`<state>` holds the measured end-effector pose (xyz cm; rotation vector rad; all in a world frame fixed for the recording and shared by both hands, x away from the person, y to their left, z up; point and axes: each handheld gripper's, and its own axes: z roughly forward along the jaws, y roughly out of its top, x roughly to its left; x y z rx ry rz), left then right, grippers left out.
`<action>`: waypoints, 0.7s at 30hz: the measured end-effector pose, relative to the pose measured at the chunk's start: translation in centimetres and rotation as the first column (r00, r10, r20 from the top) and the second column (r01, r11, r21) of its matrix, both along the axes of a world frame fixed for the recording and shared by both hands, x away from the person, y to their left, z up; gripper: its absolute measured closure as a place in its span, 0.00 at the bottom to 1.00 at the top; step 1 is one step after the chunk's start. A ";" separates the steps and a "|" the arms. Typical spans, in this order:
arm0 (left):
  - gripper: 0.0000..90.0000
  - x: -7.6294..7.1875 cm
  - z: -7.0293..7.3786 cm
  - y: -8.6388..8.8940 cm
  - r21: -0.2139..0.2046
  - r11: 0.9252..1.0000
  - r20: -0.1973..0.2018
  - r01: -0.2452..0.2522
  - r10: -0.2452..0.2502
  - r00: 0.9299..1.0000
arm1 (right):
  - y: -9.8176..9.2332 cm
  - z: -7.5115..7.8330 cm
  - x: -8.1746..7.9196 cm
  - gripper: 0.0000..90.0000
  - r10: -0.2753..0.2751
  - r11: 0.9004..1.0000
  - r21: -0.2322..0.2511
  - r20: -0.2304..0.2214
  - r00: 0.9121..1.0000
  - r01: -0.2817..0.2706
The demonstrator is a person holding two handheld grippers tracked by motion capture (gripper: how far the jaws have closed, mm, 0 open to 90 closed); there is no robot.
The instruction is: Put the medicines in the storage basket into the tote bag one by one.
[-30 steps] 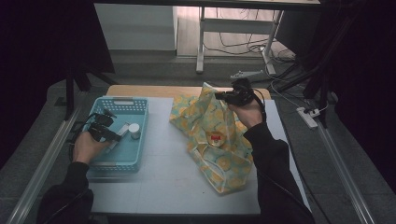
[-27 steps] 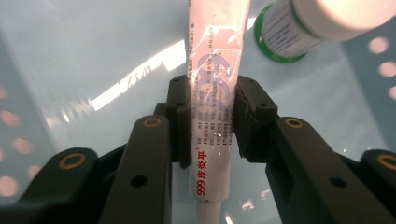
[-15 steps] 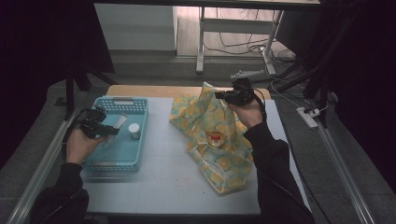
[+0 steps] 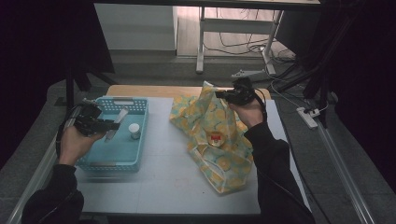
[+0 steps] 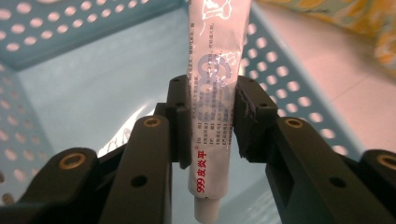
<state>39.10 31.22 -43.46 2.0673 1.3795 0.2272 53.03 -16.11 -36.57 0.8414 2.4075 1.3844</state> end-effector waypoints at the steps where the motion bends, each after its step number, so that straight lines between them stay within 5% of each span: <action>1: 0.77 -0.1 0.1 -0.2 -0.002 1.000 0.005 0.004 -0.004 1.000 | 0.0 0.0 0.0 1.00 0.001 1.000 0.001 0.000 1.000 -0.001; 14: 0.77 -0.5 2.1 -3.8 -0.017 0.994 0.074 0.105 -0.104 0.992 | -0.2 0.1 0.0 1.00 -0.001 1.000 0.003 0.001 1.000 0.001; 21: 0.77 -0.1 2.6 -6.6 -0.019 0.982 0.097 0.187 -0.185 0.978 | -0.3 0.1 0.0 1.00 -0.004 1.000 0.000 0.002 1.000 0.004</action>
